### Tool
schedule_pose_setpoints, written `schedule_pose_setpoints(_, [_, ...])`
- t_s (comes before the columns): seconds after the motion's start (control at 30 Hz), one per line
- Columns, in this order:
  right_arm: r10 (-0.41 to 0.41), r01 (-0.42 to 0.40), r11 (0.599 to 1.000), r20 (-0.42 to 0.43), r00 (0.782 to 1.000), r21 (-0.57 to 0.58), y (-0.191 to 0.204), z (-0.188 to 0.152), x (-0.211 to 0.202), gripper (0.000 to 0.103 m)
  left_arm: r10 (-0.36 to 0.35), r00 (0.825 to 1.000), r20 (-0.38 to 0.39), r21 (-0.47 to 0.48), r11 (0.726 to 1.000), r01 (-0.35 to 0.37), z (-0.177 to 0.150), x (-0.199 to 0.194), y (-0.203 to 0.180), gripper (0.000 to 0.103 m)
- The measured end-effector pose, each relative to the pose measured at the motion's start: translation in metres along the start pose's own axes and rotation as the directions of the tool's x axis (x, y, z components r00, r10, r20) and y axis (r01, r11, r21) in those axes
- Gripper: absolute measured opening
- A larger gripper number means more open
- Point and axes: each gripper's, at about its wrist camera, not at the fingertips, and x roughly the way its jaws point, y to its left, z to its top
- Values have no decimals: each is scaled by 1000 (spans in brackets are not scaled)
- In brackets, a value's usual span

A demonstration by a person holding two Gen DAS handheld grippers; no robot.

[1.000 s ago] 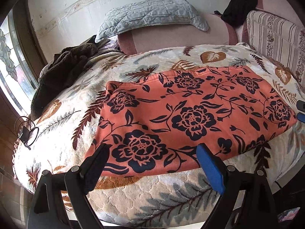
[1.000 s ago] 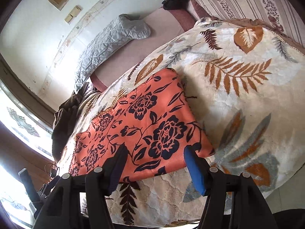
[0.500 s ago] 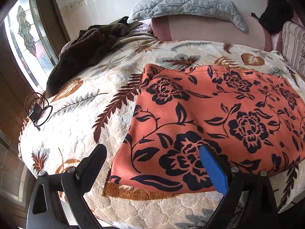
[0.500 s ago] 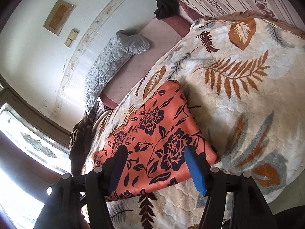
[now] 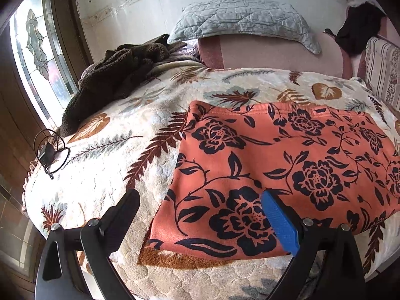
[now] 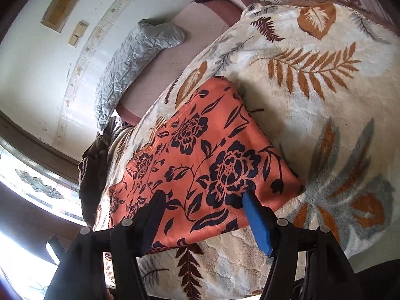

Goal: Fold small clothes
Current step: 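Release the dress and pull both tools back from it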

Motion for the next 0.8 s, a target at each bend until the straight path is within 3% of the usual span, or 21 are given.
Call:
schedule_pose_setpoints(0.23, [-9,9,1000,-42,999,-6,2,-18,-2,68,-40,998,55,25,999,39,5,-14,-7,98])
schedule_pose_setpoints(0.8, [65,-50,989,-104,992,140,-14,-22,26,68,-102,994,34,-26,994,103,9,-11,-3,98])
